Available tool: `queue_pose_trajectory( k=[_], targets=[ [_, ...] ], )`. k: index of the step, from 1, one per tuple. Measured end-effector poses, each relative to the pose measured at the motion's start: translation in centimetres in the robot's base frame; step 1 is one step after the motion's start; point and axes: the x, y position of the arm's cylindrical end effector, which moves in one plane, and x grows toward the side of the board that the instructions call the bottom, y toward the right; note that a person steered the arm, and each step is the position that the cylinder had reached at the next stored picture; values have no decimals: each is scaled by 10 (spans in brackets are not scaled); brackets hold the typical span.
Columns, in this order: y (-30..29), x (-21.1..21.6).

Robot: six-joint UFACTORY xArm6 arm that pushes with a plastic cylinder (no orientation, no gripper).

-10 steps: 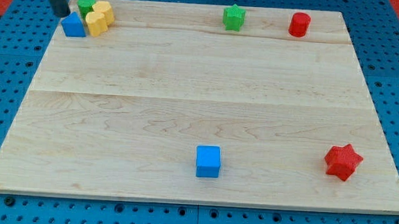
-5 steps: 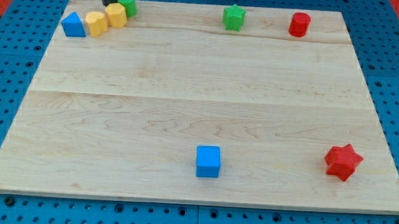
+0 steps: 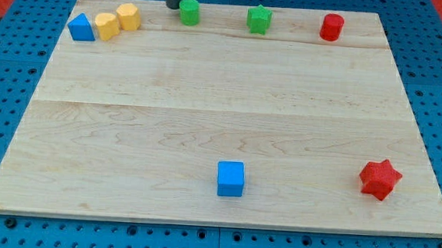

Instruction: Push the green circle towards the center right

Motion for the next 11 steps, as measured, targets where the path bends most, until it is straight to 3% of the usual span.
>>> queue_pose_trajectory(
  k=[2, 7, 10, 11],
  targets=[
    [23, 6],
    [70, 86],
    [181, 107],
    [188, 113]
  ],
)
